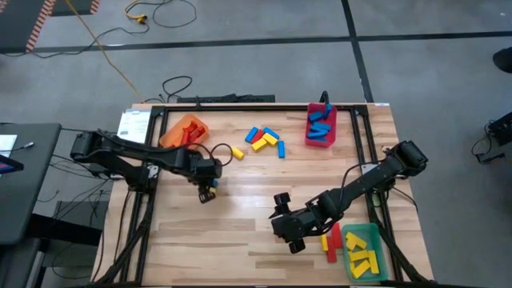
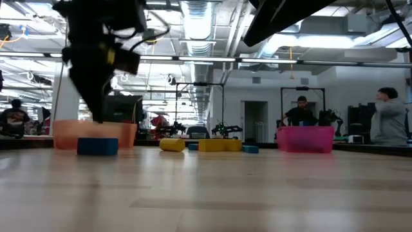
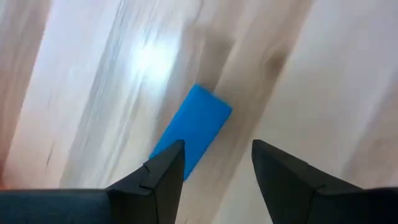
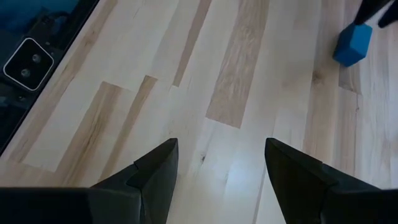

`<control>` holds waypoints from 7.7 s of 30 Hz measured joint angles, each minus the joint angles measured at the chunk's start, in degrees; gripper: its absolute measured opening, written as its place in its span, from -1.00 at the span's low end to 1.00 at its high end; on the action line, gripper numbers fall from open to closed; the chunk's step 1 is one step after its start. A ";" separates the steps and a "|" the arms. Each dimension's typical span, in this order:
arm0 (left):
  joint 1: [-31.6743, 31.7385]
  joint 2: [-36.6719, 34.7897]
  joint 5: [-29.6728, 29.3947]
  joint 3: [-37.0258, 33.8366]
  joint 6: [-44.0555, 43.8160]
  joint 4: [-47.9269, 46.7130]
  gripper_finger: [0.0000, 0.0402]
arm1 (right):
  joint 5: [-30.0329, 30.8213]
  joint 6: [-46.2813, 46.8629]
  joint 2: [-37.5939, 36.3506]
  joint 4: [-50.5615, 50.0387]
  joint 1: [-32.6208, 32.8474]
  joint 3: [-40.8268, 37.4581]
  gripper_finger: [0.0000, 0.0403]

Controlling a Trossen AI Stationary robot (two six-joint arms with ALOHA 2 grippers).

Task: Sort blocks
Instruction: Put the blue block into the red bin, then put the yellow block into the green bin

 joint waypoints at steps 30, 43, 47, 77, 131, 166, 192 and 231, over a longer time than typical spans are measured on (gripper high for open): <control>-2.34 14.10 -6.03 0.29 20.86 -2.39 0.29 | -0.09 -0.59 0.00 0.89 1.09 0.00 0.27; -2.66 11.45 -6.14 0.03 21.26 3.35 -0.37 | -0.04 -0.31 0.00 1.32 1.49 0.00 0.27; -3.28 11.36 -6.14 0.07 20.91 4.71 -0.37 | -0.04 0.56 0.00 1.32 1.49 0.00 0.27; -12.97 5.70 -10.84 14.74 27.60 18.99 -0.35 | 11.95 -6.30 -0.31 28.47 -8.28 -7.89 0.27; -12.58 4.52 -20.70 14.76 24.77 18.83 -0.01 | 15.36 -5.16 -1.69 18.92 -11.88 -7.78 -0.40; -19.42 3.93 -16.73 -11.36 13.62 56.90 0.06 | -1.68 -0.61 -28.04 -21.42 -59.26 -15.59 -0.39; -4.79 3.93 -26.07 -10.93 19.47 46.91 0.06 | -10.91 -3.62 -17.68 -21.75 -69.61 -17.33 -0.09; 25.19 9.33 6.88 5.12 54.43 21.27 0.06 | -12.09 13.59 -28.25 -13.72 -25.90 -17.20 0.20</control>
